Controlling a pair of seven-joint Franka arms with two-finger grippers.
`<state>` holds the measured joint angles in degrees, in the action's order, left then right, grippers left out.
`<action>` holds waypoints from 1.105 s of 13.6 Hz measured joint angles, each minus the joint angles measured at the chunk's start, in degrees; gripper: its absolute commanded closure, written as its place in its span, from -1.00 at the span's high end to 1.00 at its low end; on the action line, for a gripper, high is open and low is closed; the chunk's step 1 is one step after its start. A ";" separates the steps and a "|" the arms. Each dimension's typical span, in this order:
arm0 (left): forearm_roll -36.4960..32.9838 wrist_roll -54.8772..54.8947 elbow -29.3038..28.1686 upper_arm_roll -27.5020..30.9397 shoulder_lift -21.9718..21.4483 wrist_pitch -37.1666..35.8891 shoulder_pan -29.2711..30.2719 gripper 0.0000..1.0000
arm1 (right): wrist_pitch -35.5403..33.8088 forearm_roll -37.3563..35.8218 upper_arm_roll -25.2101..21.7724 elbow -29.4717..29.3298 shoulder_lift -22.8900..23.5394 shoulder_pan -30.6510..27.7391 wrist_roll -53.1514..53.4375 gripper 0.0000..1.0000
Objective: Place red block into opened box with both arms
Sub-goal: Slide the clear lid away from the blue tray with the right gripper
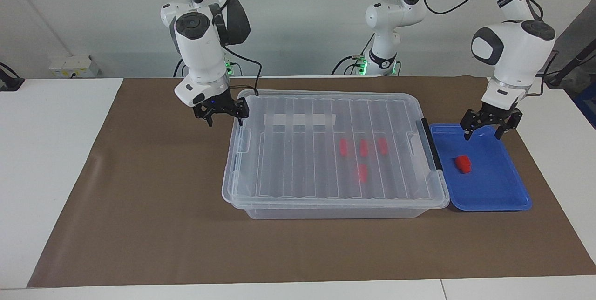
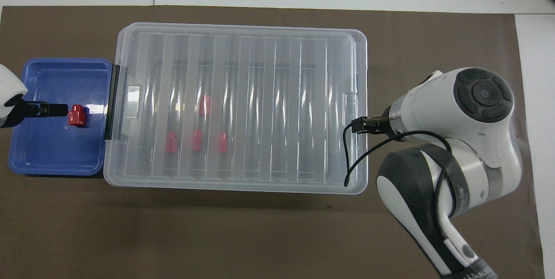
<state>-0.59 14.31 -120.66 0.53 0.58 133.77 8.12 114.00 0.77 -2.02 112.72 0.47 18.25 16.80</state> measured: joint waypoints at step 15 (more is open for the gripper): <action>0.01 -8.03 -1.56 0.01 12.71 13.40 2.12 1.00 | 0.00 1.26 -0.03 0.27 -0.11 -5.11 -8.44 0.95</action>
<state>-0.58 6.28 -122.22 0.53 13.28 147.18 10.24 114.00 2.03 -2.05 112.98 0.36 13.14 8.36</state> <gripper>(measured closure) 0.000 0.022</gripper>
